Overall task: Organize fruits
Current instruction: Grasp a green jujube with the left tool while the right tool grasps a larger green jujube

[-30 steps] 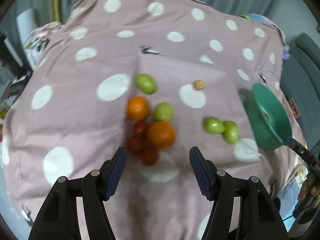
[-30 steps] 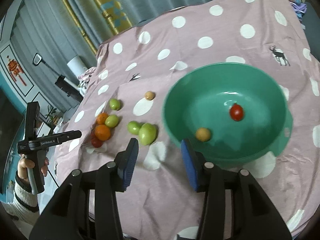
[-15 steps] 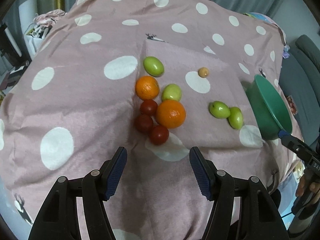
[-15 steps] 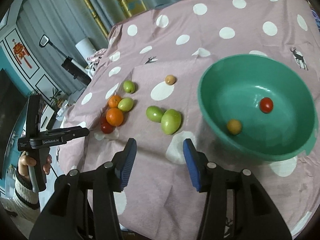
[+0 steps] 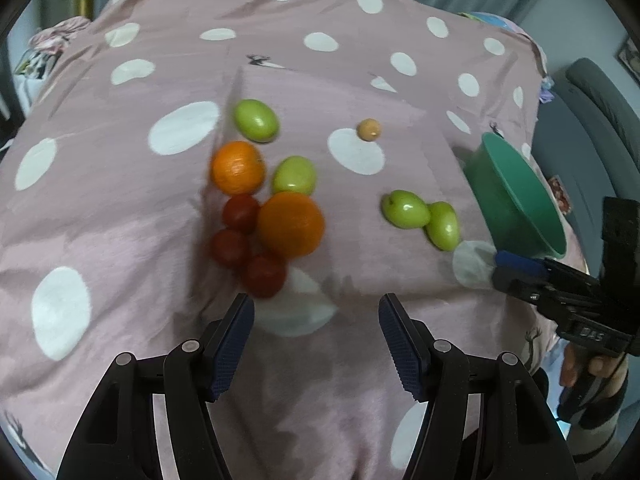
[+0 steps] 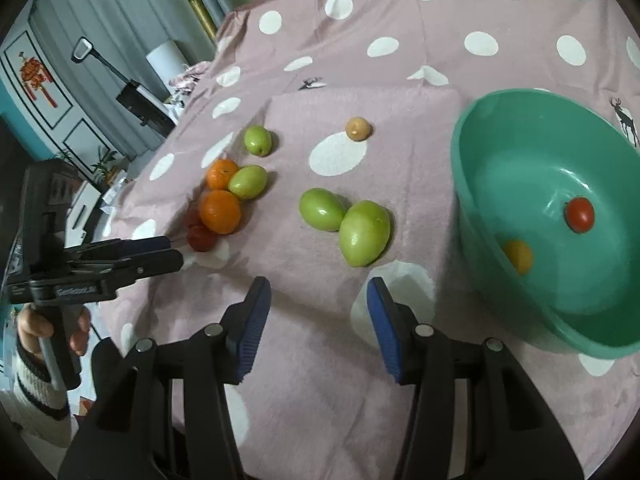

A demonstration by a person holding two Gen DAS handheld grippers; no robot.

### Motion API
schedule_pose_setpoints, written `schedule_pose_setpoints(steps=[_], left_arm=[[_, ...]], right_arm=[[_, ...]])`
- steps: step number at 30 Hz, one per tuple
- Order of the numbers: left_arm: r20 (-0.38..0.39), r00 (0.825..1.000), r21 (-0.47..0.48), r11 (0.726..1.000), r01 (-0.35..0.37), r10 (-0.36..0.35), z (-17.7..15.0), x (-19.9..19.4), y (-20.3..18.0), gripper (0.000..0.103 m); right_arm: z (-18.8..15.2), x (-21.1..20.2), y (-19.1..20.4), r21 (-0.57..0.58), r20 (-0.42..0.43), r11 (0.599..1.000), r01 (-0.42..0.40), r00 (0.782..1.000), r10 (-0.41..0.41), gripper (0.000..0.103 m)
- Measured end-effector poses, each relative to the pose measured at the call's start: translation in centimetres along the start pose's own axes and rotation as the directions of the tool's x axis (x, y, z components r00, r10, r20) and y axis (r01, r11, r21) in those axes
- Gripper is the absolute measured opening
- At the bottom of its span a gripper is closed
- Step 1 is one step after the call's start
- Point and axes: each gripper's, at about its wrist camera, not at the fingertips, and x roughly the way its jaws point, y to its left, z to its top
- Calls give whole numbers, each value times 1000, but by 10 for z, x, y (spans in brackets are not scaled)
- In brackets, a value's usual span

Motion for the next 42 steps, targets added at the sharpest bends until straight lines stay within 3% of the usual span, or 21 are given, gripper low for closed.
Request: schedule_pose_setpoints(steps=[13,19,24,27,37,42], left_arm=[[-11,1000,82,996,30,-29,23,24,-30,65],[-9,999,88,995,39,-38,31,29,-32,65],[-15,999,104,994,43,-41,38,35,-37,65],[-21,998,107,993,54,-52,43,41,-38,65],[-64,995,95,992,79,-74,55,73,-54,65],[-30,998,90,994,66,-64,60,76,-63,65]], right_arm=[[22,36,8,-115,-15,981,157,987,-160,50],[32,52,7,-146,-26,974,174,983,-179,51],[38,59,1,-134,-42,979,151,987,-158,48],[36,61,-2,-131,-50,983,133,989,-140,38],[18,44,-10,-49,-39,999,25,999,-27,38],[13,36,-12,-27,-21,1000,4,1000,-4,38]])
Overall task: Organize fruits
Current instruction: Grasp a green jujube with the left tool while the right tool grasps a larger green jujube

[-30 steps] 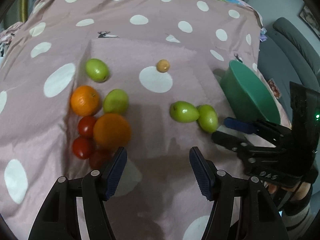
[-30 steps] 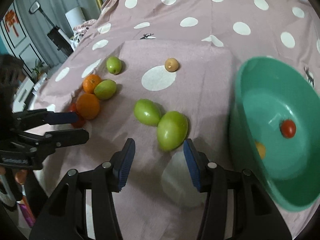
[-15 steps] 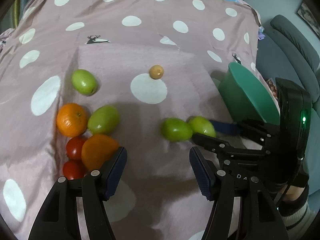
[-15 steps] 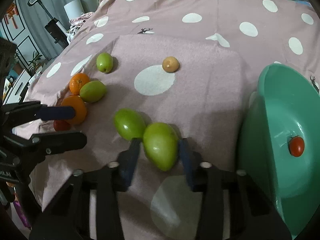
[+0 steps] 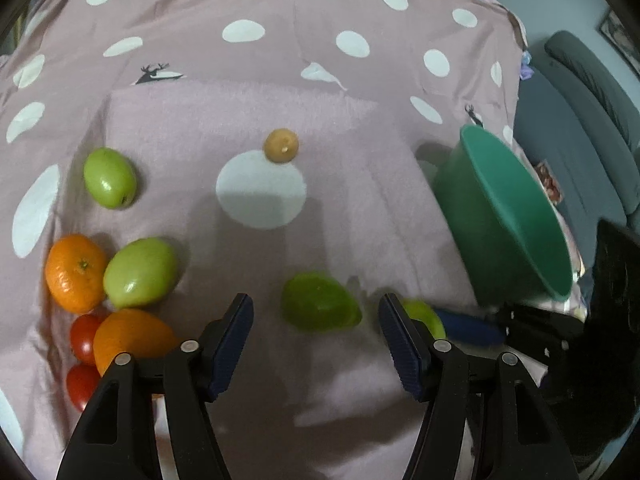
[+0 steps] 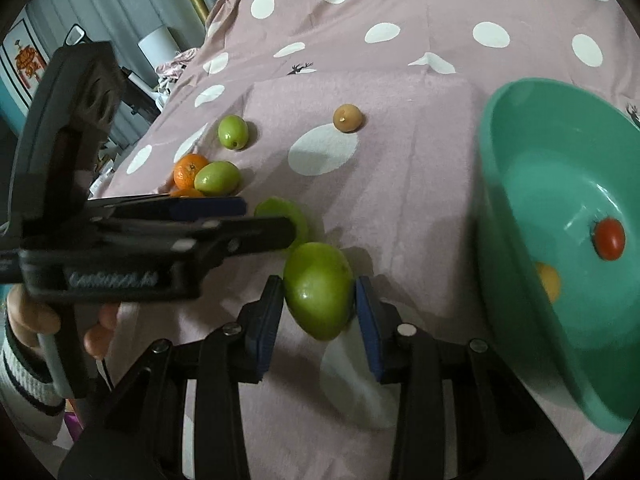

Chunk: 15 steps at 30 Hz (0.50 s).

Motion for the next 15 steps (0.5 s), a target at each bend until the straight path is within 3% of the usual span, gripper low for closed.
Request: schedule_pose_setpoints(steps=[7,11,15], left_arm=[[-15,998,45,997,-67,68,10,19,-16,65],[-46,993,67,992,-102,106,11,31,-19,54],[-19,993,61,992,-112,113,11,30,-13,42]], right_arm=[[-3,-8,-6,21,28,999,-29,999,28,38],[-5,-11,-9,31,37,999,-37,999,36,38],[-6,-10,-13,37,41,998,-51,998,50,38]])
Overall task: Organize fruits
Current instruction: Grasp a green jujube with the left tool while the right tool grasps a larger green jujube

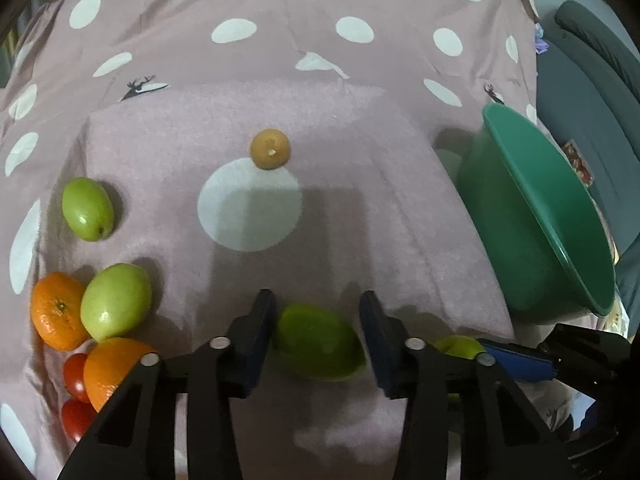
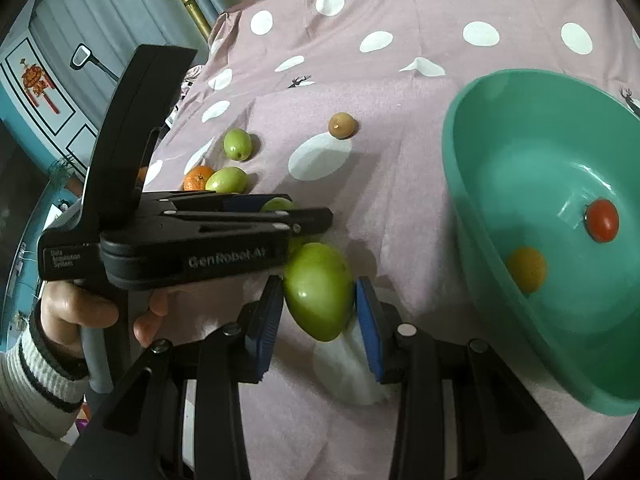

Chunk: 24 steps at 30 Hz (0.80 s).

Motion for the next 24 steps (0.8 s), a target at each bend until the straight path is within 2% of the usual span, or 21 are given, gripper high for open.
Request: schedule_pose_setpoints(steps=[8,11,15,18,22,24], left_arm=[[-1,999,-18,999,37,-37,-2,-5,8,38],[20,998,-46,998,52,-51,-8,-19,19,32],[54,996,-55,996,75,-72,-16,-39,26,31],[24,998,-26,998,65,-64,-23,-36,26,31],[-9,994,-24,994,107,-108,-25,-30,24,32],[-24,993,-15,993,115,-115,-27,-28,20,36]], right_arm=[[-2,0,-3,6,7,1000,-10,1000,10,38],[-2,-3,-3,1,8,1000,-15,1000,15,38],[-2,-1,-1,-3,4,1000,-21,1000,21,38],[-3,1,1,-6,-5,1000,-17,1000,17,38],[-3,-2,5,-11,-1,1000,-17,1000,17,38],[-2,-3,6,-14,0,1000,-15,1000,15,38]])
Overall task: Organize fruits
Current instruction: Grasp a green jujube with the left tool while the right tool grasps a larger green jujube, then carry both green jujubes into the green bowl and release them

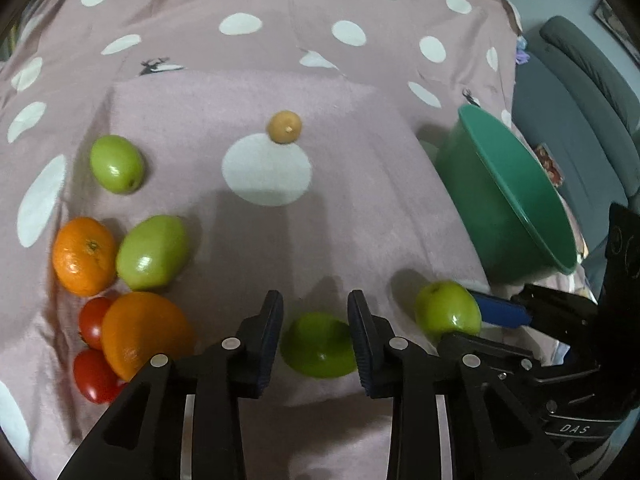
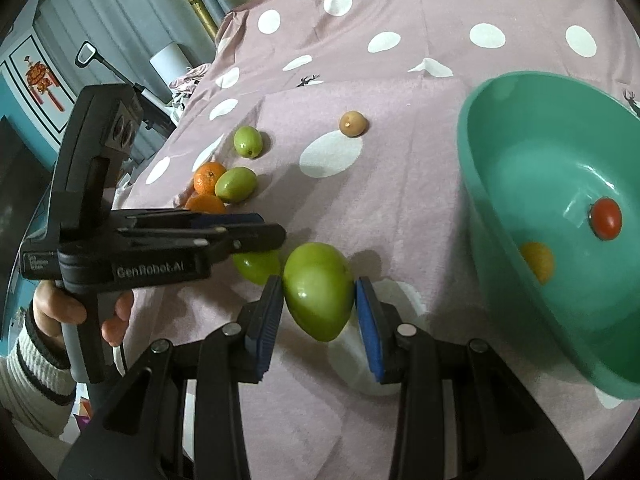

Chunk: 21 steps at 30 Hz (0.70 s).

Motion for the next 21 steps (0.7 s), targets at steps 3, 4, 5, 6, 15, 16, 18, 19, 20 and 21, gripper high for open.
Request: schedule_pose_setpoints(steps=[3,4,5,6,15,16,18,19,20,21], left_arm=[[-50,999,35,999,-9,11,-9,4,-7,53],[-58,998,43,999,-8,10,-12,4,-8,58],[-60,998,56,998,-5,8,-15,3,-9,64],[-63,998,60,998,-7,11,-17,2,-9,66],[-7,998,25,997,-68,68,-8,7,-4,62],[-1,996,49,994,-94,94,-9,8,-9,53],[9,994,57,992,-108,108,-9,9,-12,41],[12,994,55,992,-113,113,-9,9,-9,36],[13,994,52,992,-112,112,-8,9,-8,35],[14,994,42,993,-109,109,-8,9,-7,35]], right_arm=[[1,-2,1,-6,0,1000,2,1000,-2,38],[1,-2,1,-7,1,1000,2,1000,-2,38],[2,-2,1,-7,1,1000,1,1000,-1,38],[1,-2,0,-6,1,1000,0,1000,0,38],[0,1,-1,-1,-3,1000,0,1000,0,38],[0,1,-1,-2,-2,1000,1,1000,-1,38],[0,1,-2,-1,-3,1000,3,1000,-3,38],[1,1,-2,0,-2,1000,4,1000,-4,38],[0,1,-2,1,-2,1000,4,1000,-4,38],[0,2,-2,4,-1,1000,0,1000,0,38]])
